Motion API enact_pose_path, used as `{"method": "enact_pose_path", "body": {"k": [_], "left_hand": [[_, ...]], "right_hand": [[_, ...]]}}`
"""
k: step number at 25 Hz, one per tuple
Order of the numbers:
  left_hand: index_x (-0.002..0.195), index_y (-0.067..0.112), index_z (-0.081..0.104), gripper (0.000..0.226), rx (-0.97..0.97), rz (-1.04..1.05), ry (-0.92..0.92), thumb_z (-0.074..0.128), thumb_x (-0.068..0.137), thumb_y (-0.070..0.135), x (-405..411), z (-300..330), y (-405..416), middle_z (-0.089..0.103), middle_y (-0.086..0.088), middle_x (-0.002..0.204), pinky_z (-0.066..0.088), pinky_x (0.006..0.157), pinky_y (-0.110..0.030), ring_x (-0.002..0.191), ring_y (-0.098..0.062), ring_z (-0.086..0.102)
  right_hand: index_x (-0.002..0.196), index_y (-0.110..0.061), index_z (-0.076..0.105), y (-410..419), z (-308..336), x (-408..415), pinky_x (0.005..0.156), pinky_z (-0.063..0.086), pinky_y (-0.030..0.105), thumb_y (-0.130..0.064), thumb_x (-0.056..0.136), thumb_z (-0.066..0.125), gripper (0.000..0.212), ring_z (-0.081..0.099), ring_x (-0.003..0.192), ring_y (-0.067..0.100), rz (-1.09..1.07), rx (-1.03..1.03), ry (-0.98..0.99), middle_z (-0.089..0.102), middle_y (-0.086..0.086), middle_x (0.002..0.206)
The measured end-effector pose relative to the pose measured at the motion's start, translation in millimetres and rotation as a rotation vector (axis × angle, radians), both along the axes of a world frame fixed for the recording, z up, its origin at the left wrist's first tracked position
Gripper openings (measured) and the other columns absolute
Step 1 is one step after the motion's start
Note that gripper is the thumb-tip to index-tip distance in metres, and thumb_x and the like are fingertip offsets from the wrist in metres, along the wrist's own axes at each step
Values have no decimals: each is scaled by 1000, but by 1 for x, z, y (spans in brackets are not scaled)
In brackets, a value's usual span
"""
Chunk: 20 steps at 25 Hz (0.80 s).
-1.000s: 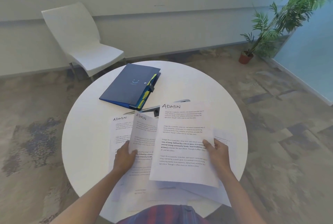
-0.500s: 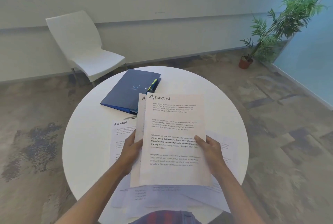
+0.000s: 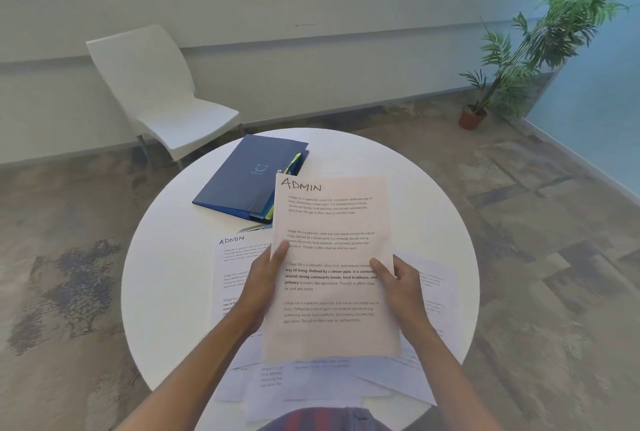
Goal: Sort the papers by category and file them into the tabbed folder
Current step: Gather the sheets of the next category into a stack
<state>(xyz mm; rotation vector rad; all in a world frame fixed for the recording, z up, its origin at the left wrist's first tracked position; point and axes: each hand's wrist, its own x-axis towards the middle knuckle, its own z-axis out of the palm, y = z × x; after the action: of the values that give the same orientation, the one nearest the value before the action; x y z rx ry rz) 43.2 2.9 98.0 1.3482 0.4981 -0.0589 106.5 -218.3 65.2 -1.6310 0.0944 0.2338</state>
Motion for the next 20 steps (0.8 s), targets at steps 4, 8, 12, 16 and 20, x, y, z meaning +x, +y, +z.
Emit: {"method": "enact_pose_path", "body": {"k": [4,8,12,16,20], "left_hand": [[121,16,61,26,-14,4,-43,54,97,9,-1,-8,5,75,-9,107,60,72,-41,91,-29,74],[120,14,61,26,-42,-14,-36,53,97,7,0,-10,7,75,-11,107,58,80,-48,95,-33,72],[117,15,64,24,16,-56,-18,54,96,8,5,-9,6,75,-9,106,58,81,-47,92,-30,73],[117,20,66,23,84,-64,-49,58,96,24,13,-7,1,76,0,104,60,79,-41,92,-22,73],[110,22,69,26,137,-63,-77,69,86,32,15,-7,2,77,2,99,60,80,-42,90,-24,73]], "right_hand": [[118,-27,54,3,8,-1,67,58,24,-16,91,70,33,75,85,16,-49,50,-19,76,0,99],[128,-15,56,-4,21,10,80,60,42,-16,86,73,46,74,98,28,51,269,199,74,10,113],[112,-3,71,0,25,13,79,61,42,-12,88,70,25,74,95,33,88,217,198,76,15,106],[101,-5,75,12,23,10,74,62,39,-12,87,73,16,75,87,31,8,180,124,78,11,95],[95,-11,76,15,20,4,65,61,30,-11,85,76,11,75,79,20,2,131,46,79,3,90]]}}
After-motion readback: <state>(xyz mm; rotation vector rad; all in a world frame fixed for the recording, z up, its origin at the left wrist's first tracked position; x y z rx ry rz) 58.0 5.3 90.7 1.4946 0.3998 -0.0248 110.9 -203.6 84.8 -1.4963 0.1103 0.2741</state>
